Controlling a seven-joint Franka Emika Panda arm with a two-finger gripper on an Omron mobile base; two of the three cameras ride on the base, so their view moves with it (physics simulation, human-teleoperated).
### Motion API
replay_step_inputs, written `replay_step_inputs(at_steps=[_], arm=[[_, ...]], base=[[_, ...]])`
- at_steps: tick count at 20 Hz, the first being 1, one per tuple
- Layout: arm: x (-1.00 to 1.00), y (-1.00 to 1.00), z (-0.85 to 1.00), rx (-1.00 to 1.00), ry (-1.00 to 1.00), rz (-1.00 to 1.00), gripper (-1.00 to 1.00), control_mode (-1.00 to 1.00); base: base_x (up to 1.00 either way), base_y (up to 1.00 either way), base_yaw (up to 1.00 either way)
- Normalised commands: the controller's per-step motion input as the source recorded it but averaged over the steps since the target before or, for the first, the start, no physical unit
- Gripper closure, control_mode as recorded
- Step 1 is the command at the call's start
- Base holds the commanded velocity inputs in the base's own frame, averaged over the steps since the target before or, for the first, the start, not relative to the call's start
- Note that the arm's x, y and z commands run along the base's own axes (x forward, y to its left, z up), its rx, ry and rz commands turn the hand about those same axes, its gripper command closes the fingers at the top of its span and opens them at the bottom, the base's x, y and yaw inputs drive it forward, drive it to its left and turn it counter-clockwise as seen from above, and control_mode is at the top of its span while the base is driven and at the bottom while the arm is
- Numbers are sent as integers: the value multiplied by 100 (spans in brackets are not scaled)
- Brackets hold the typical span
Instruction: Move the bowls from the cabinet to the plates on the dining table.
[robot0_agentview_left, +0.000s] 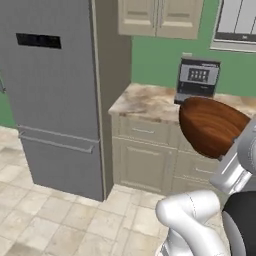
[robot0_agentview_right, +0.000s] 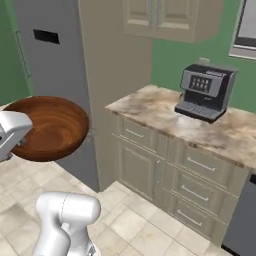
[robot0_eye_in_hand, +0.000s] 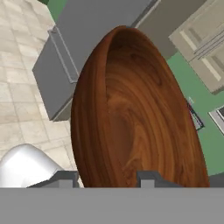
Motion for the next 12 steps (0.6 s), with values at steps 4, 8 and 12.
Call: replay_step_inputs(at_steps=[4, 8, 12], arm=[[0, 0, 0, 0, 0, 0, 100, 100], [0, 0, 0, 0, 0, 0, 100, 100], [0, 0, 0, 0, 0, 0, 100, 100]], base=[[-21, 53, 63], [34, 22, 66], [72, 3, 66]])
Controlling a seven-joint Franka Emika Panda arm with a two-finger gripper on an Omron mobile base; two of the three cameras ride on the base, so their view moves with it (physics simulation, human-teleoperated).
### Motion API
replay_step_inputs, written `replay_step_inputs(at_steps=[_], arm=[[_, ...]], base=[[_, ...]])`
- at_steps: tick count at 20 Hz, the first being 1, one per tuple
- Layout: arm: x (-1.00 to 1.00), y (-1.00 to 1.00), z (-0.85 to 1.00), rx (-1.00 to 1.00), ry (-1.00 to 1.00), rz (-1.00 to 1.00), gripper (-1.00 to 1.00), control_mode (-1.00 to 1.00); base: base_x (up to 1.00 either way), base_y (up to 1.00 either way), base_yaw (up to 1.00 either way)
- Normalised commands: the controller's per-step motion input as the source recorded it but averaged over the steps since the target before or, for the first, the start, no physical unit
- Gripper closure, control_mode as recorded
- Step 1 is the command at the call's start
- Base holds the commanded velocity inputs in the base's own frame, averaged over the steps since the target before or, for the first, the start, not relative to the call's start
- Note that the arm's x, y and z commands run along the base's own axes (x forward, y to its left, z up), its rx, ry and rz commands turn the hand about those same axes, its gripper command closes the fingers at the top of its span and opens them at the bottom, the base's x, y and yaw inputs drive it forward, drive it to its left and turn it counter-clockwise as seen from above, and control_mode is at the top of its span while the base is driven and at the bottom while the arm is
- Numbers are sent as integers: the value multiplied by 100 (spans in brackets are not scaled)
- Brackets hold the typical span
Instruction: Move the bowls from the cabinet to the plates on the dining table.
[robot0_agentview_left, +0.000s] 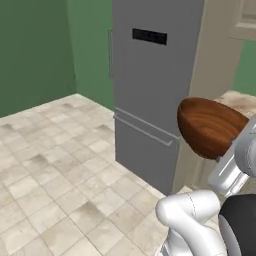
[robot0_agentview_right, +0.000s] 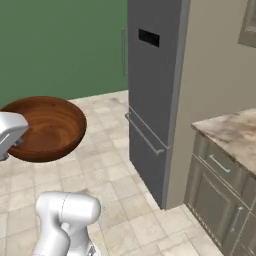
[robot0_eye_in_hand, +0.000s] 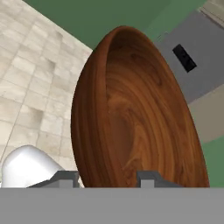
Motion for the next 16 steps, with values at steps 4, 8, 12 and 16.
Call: replay_step_inputs(at_steps=[4, 8, 12, 16], arm=[[0, 0, 0, 0, 0, 0, 100, 100], [0, 0, 0, 0, 0, 0, 100, 100], [0, 0, 0, 0, 0, 0, 100, 100], [0, 0, 0, 0, 0, 0, 100, 100]], base=[[95, -19, 56], [100, -38, 47], [100, -16, 35], [100, -2, 25]])
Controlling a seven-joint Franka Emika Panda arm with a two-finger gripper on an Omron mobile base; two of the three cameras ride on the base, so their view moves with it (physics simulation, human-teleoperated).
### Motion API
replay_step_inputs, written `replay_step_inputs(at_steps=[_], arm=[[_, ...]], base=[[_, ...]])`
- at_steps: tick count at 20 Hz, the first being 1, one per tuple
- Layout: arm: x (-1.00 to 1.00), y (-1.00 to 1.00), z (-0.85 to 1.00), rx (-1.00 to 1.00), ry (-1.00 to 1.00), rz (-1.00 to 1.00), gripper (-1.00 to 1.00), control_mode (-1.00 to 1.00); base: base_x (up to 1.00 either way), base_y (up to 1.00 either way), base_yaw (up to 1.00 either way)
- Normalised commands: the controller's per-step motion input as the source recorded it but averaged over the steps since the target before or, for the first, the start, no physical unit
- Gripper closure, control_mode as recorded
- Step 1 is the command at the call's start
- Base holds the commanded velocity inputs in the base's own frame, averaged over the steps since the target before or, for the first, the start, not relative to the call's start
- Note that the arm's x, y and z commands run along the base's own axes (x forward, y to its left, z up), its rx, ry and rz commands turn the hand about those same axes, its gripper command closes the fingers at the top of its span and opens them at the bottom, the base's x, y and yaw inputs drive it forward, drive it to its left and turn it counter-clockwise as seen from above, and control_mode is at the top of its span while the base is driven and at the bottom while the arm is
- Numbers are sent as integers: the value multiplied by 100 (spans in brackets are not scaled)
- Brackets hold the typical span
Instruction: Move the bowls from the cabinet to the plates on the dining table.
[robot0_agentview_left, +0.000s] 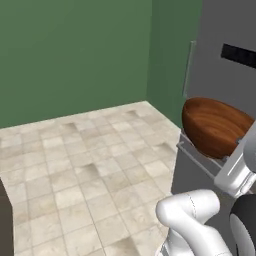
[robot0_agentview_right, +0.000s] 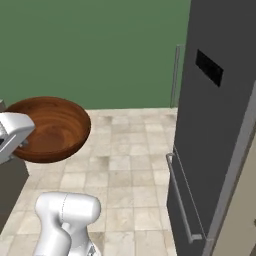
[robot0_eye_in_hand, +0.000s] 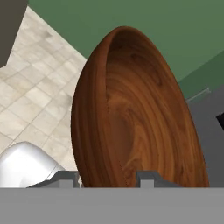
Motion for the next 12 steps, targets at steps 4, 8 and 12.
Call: replay_step_inputs(at_steps=[4, 8, 12], arm=[[0, 0, 0, 0, 0, 0, 100, 100], [0, 0, 0, 0, 0, 0, 100, 100], [0, 0, 0, 0, 0, 0, 100, 100]], base=[[100, 0, 23], [100, 0, 22], [100, 0, 22]])
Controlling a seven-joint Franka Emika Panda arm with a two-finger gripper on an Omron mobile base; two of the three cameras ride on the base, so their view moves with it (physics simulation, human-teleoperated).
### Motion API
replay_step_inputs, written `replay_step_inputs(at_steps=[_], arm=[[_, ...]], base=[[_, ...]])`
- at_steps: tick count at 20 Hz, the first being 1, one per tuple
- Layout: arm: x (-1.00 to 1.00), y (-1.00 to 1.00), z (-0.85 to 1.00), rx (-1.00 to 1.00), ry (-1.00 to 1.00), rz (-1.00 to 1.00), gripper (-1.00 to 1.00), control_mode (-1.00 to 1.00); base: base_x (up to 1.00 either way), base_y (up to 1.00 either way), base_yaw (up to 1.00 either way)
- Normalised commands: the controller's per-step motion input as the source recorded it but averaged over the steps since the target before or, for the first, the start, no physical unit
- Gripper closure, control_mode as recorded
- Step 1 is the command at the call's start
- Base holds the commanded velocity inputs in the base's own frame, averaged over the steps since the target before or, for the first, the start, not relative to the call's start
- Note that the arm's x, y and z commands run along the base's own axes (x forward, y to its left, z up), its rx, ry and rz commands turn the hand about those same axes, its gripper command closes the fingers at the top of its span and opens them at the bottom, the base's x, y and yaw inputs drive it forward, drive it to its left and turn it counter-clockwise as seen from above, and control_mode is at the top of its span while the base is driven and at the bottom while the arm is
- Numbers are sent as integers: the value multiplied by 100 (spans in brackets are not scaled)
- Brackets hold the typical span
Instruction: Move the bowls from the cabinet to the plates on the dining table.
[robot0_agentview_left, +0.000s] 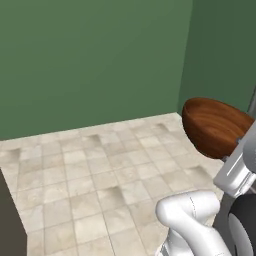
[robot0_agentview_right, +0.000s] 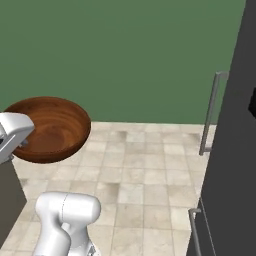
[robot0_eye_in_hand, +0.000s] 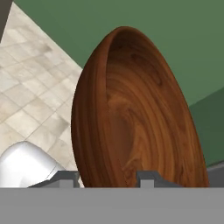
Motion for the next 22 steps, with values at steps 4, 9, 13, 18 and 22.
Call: replay_step_inputs(at_steps=[4, 9, 13, 18, 22], arm=[[0, 0, 0, 0, 0, 0, 100, 100], [0, 0, 0, 0, 0, 0, 100, 100], [0, 0, 0, 0, 0, 0, 100, 100], [0, 0, 0, 0, 0, 0, 100, 100], [0, 0, 0, 0, 0, 0, 100, 100]], base=[[100, 0, 21], [100, 0, 20], [100, 0, 20], [100, 0, 19], [100, 0, 19]])
